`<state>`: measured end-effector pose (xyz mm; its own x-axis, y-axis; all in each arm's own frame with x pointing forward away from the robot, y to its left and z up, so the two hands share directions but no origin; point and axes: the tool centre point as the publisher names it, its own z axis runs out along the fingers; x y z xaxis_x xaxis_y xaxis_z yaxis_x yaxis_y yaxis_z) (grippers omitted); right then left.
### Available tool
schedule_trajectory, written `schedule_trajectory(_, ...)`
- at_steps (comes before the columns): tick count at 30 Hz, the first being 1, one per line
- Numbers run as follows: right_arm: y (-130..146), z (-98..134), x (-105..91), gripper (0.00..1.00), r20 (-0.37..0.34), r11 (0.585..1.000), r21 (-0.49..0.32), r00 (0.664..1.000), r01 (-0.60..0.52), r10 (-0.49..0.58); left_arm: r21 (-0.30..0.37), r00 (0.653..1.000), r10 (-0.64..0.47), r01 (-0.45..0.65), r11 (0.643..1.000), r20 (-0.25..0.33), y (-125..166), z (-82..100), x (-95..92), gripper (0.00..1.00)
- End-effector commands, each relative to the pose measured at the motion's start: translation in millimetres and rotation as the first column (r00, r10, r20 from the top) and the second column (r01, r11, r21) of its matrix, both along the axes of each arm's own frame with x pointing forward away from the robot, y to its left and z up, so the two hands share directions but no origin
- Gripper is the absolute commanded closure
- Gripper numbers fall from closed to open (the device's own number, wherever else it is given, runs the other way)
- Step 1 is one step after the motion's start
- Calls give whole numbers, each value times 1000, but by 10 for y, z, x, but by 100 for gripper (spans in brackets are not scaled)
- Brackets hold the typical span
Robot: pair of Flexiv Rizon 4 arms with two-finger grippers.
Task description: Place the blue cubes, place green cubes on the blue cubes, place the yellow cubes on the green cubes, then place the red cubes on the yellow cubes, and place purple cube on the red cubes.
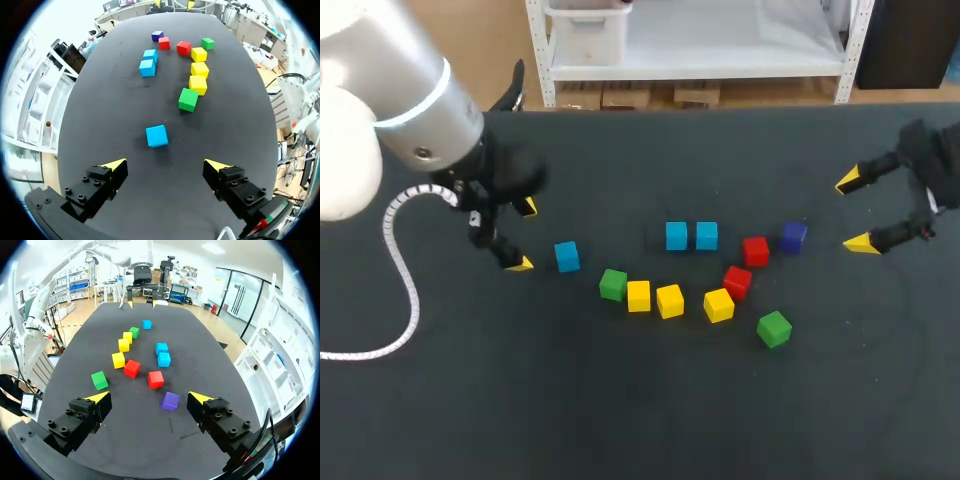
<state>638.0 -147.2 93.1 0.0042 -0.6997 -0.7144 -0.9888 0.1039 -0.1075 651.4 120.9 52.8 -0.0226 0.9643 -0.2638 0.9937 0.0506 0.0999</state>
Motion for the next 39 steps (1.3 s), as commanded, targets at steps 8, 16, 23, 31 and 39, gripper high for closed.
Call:
schedule_trajectory(8, 2, -6, 8, 0, 0, 1000, 2, 1000, -1, 1, 71, 1000, 21, -20, 997, -15, -335, -223, 145, 0)
schedule_trajectory(16, 2, -6, 8, 0, 0, 1000, 2, 1000, -1, 1, 98, 996, 81, -76, 992, -40, -351, -390, 194, 0)
schedule_trajectory(23, 2, -6, 8, 0, 0, 1000, 2, 1000, -1, 1, 99, 995, 97, -93, 991, -36, -367, -454, 225, 0)
schedule_trajectory(31, 2, -6, 8, 0, 0, 1000, 2, 1000, -1, 1, 111, 994, 105, -100, 989, -42, -325, -503, 220, 0)
schedule_trajectory(39, 2, -6, 8, 0, 0, 1000, 2, 1000, -1, 1, 119, 992, 119, -113, 986, -48, -276, -546, 217, 17)
